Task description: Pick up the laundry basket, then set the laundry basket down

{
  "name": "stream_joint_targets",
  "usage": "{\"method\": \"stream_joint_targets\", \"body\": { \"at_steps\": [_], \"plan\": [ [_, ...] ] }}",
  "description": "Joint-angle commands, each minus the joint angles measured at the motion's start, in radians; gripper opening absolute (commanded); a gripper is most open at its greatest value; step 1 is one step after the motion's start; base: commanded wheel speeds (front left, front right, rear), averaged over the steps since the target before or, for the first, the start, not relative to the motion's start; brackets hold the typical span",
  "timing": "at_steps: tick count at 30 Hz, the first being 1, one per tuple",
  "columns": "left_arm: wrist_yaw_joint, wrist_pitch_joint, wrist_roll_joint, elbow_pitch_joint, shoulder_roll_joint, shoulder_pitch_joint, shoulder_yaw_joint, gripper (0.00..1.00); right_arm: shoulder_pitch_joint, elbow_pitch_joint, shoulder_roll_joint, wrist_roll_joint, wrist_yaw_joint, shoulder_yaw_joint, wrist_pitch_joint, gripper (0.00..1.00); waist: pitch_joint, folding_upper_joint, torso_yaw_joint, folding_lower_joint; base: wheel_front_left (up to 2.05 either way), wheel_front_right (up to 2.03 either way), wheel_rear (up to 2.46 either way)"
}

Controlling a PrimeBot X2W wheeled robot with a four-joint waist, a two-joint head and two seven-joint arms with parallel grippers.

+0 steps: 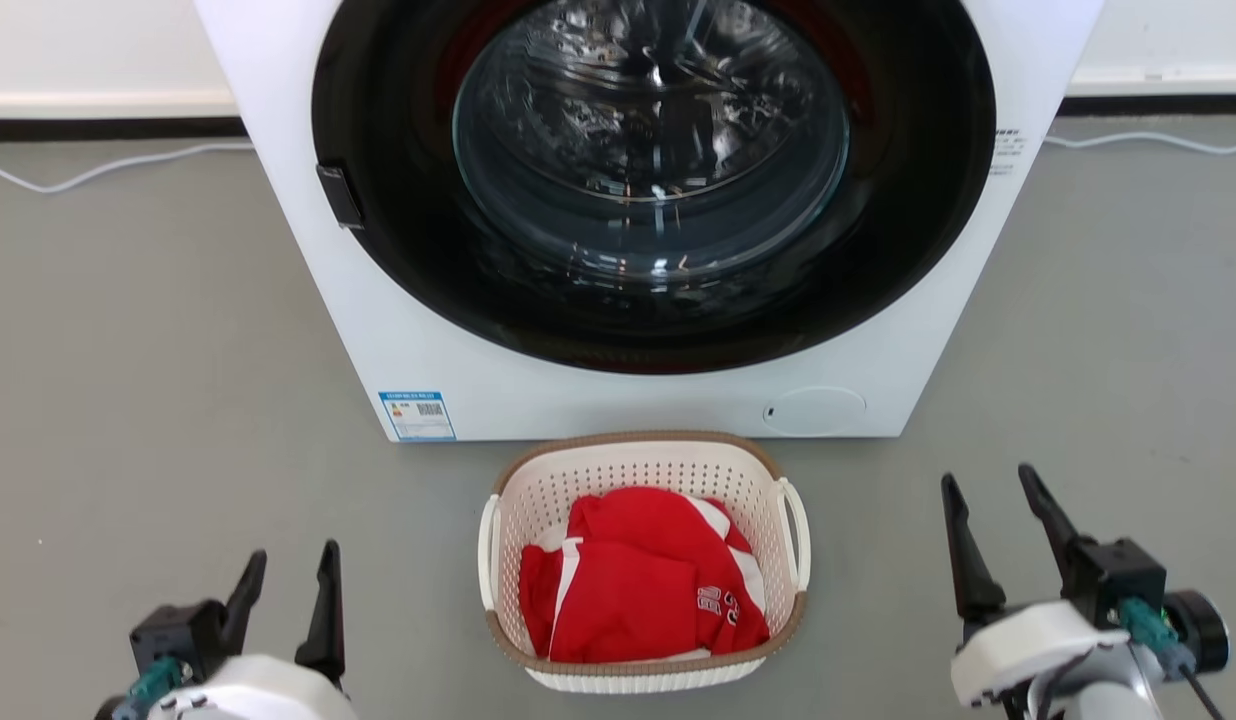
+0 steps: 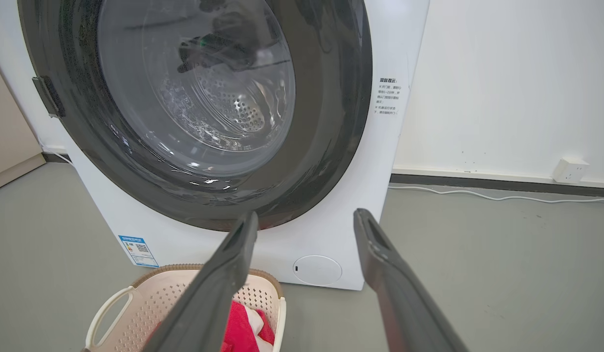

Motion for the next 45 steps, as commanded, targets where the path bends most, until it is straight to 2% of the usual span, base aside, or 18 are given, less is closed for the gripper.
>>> {"method": "stream_joint_targets", "body": {
  "at_steps": [1, 19, 20, 26, 31, 35, 45],
  "plan": [
    [-0.011, -0.006, 0.010, -0.036, 0.010, 0.002, 0.035, 1.00, 0.013, -0.037, 0.001, 0.005, 0.006, 0.016, -0.005, 1.00, -0.016, -0.0001, -0.001, 0.0000, 0.00, 0.00, 0.00],
    [-0.012, -0.006, 0.018, -0.122, -0.008, 0.100, 0.049, 1.00, 0.105, -0.087, 0.001, 0.041, 0.006, -0.006, -0.005, 1.00, -0.068, -0.0001, -0.009, 0.0000, 0.00, 0.00, 0.00],
    [-0.009, 0.000, 0.013, -0.092, -0.020, 0.116, 0.018, 0.00, 0.121, -0.053, 0.005, 0.035, 0.000, -0.028, 0.000, 0.00, -0.068, -0.0001, -0.009, 0.0000, 0.00, 0.00, 0.00],
    [-0.009, 0.009, -0.007, -0.043, -0.039, 0.125, 0.018, 0.00, 0.129, -0.002, 0.010, 0.058, -0.001, -0.032, 0.012, 0.00, -0.068, -0.0001, -0.009, 0.0001, 0.00, 0.00, 0.00],
    [-0.011, 0.024, -0.059, -0.049, -0.042, 0.120, 0.023, 0.00, 0.125, -0.008, 0.010, 0.124, -0.001, -0.033, 0.029, 0.00, -0.071, -0.0001, -0.011, 0.0022, 0.00, 0.00, 0.00],
    [-0.013, 0.035, -0.101, -0.054, -0.044, 0.116, 0.025, 0.00, 0.124, -0.015, 0.009, 0.177, 0.000, -0.029, 0.038, 0.00, -0.069, -0.0001, -0.012, 0.0002, 0.00, 0.00, 0.00],
    [-0.017, 0.063, -0.205, -0.066, -0.048, 0.104, 0.033, 0.00, 0.118, -0.030, 0.009, 0.306, 0.000, -0.025, 0.064, 0.00, -0.069, -0.0001, -0.015, 0.0000, 0.00, 0.00, 0.00]
  ]
}}
